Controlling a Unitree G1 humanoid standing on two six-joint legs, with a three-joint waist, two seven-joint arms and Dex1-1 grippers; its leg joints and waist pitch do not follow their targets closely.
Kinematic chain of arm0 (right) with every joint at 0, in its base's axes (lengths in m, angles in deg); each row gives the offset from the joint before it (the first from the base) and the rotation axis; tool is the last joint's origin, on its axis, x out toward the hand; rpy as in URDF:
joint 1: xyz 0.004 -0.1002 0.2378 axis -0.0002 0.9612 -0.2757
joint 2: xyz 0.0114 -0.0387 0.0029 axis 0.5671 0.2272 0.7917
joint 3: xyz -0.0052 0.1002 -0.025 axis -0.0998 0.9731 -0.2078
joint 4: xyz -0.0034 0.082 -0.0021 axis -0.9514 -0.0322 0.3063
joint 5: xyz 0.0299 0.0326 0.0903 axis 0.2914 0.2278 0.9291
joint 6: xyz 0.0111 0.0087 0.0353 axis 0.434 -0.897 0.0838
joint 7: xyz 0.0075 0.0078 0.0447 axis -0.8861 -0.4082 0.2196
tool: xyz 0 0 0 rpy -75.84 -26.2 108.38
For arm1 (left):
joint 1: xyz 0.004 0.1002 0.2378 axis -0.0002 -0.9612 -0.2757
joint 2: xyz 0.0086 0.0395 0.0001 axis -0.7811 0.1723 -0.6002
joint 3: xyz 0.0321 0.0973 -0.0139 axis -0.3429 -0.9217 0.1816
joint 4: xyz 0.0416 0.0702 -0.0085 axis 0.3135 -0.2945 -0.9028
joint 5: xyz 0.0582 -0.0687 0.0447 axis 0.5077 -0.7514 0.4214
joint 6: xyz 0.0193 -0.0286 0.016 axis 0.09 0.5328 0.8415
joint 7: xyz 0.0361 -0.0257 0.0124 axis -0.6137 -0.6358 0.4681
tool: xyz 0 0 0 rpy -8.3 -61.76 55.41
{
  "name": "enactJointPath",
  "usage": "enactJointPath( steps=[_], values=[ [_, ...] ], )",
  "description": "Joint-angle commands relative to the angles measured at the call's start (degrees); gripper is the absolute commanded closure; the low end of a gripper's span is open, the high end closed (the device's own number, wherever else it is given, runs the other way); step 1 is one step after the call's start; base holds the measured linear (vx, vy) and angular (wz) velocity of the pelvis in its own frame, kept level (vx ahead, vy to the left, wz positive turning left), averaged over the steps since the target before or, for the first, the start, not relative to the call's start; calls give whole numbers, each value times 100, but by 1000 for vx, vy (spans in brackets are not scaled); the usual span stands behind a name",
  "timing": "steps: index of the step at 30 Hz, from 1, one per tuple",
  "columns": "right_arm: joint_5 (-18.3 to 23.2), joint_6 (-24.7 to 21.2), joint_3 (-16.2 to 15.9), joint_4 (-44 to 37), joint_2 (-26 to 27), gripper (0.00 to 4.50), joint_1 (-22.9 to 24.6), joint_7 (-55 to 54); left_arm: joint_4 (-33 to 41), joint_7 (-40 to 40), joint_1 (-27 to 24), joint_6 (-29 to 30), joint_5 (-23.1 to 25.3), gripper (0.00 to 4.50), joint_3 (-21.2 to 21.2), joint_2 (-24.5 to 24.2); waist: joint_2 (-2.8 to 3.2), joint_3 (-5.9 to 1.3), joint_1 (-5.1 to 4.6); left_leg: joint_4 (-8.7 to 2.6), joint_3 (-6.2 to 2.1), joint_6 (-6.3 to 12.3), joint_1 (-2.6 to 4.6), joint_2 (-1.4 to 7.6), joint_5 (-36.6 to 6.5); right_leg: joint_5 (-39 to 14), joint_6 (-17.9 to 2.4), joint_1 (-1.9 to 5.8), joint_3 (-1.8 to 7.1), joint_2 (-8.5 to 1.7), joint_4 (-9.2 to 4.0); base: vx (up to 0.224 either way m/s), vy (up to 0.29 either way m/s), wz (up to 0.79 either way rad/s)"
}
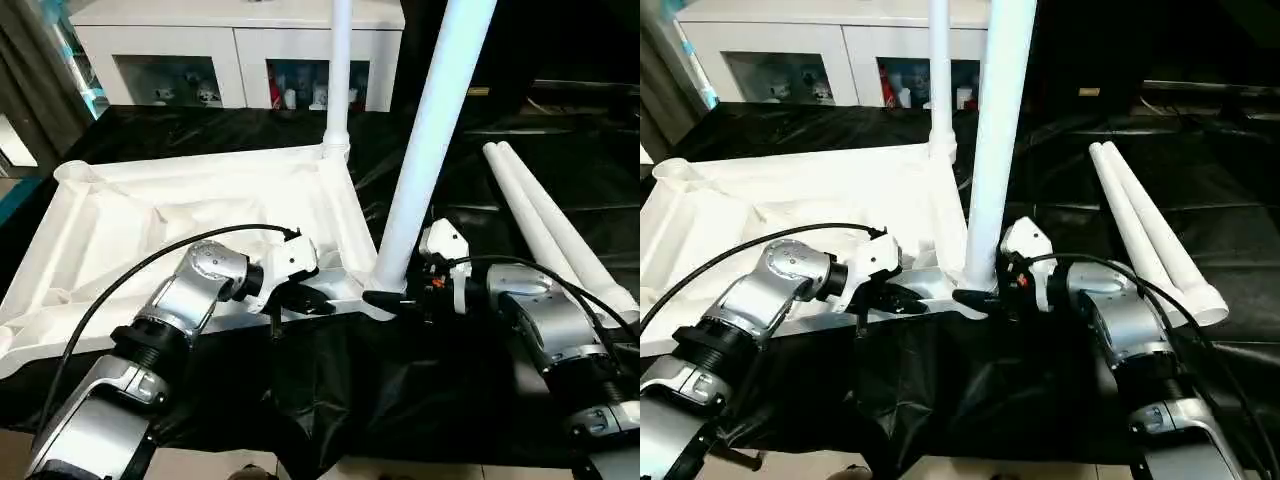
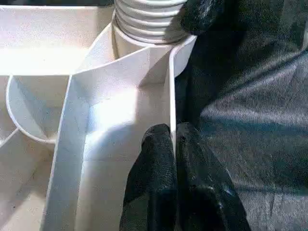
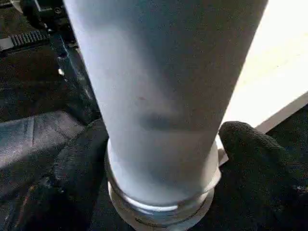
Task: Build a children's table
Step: Rotate leg to tighten
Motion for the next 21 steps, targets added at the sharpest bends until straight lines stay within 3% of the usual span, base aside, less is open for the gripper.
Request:
enactJointPath(
  steps=[1,10,13,14,15,17,19,21],
  values=[
    [-10,-47,-49,-130,-39,101,78,38,28,-232,55,-115,-28,450,-111,-1,9,-485,-2,-334,-60,524,45,231,-642,-360,-1535,399,249,-373,-279,0,0,0],
    [11,-135,-53,-186,39,165,197,-86,-8,-198,33,-167,2,450,-109,4,13,-501,13,-315,-65,519,37,226,-559,-199,-1556,413,247,-371,-249,0,0,0],
    [-53,-168,130,87,325,170,263,-795,-149,328,65,2,61,450,7,201,25,-496,4,-313,-64,488,38,216,-592,-231,-1538,407,249,-366,-262,0,0,0],
    [-115,-131,226,274,472,172,262,-1198,-256,599,108,67,57,450,97,328,10,-483,-9,-321,-70,428,33,208,-660,-372,-1531,407,246,-380,-280,0,0,0],
    [-126,-139,348,463,661,172,254,-1619,-377,921,163,152,62,450,189,473,10,-467,-55,-334,-74,272,64,201,-934,-911,-1421,394,248,-390,-339,0,0,0],
    [-125,-153,428,578,784,173,250,-1881,-452,1120,197,204,63,450,248,566,21,-423,-77,-359,-69,190,75,187,-1125,-1377,-1320,374,242,-382,-401,0,0,0],
    [-121,-131,558,771,1046,173,212,-2380,-623,1557,280,304,118,450,320,750,25,-384,-109,-397,-86,74,121,181,-1488,-2136,-1072,360,236,-383,-485,0,0,0],
    [-118,-96,630,916,1248,173,150,-2747,-766,1916,352,400,135,450,395,917,42,-397,-128,-414,-111,33,147,183,-1627,-2271,-965,370,246,-392,-508,0,0,0]
  ],
)
